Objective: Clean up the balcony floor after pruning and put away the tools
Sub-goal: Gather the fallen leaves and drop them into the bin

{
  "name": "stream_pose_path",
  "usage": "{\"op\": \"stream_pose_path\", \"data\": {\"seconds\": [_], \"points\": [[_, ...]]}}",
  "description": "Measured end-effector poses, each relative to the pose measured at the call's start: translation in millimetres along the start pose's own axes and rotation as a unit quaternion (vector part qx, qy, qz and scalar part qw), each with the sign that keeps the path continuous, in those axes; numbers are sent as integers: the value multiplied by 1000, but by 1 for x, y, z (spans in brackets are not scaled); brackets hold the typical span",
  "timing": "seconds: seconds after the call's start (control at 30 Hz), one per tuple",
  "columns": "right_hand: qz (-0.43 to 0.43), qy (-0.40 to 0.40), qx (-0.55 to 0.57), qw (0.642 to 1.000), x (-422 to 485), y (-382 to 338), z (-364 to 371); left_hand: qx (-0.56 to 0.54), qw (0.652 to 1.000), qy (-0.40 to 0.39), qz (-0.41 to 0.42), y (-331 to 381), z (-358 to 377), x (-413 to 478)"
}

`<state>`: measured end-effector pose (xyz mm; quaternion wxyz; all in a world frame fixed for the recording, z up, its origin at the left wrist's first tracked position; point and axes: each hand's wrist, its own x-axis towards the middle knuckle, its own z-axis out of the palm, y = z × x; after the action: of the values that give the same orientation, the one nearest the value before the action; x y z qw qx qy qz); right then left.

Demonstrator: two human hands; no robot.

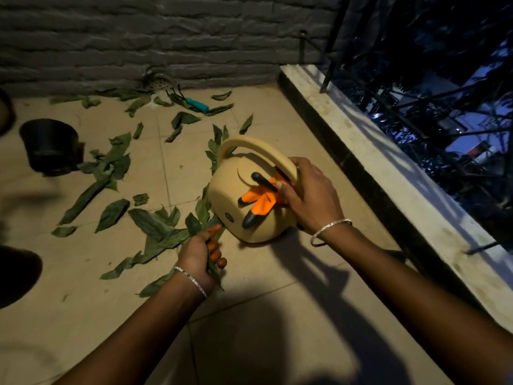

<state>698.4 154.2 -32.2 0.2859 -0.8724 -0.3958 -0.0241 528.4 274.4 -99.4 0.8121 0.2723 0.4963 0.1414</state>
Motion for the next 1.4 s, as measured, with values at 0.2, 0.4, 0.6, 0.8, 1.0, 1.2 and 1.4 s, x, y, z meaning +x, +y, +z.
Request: {"op": "stream_pose_path", "data": {"seconds": [0.2, 0.4, 0.6, 0.8, 1.0, 1.2, 1.4], "points": [[18, 41, 64, 997, 3, 12, -6, -30, 999, 19, 8, 3, 16, -1], [51, 86, 64, 993, -9, 44, -56, -15, 1000, 5, 7, -14, 45, -9], [104, 156, 19, 982, -40, 99, -113, -3, 1000, -25, -5, -40, 67, -10], [167, 189, 4, 968, -60, 144, -128, 9, 999, -47, -22, -56, 85, -19], [200, 203, 14, 958, -66, 163, -127, 15, 998, -44, -34, -57, 82, -20], [216, 177, -10, 960, -63, 170, -124, 4, 998, -30, -51, -52, 66, -16], [258, 177, -110, 943, -56, 160, -124, -8, 998, -26, -62, -45, 45, -15]]}}
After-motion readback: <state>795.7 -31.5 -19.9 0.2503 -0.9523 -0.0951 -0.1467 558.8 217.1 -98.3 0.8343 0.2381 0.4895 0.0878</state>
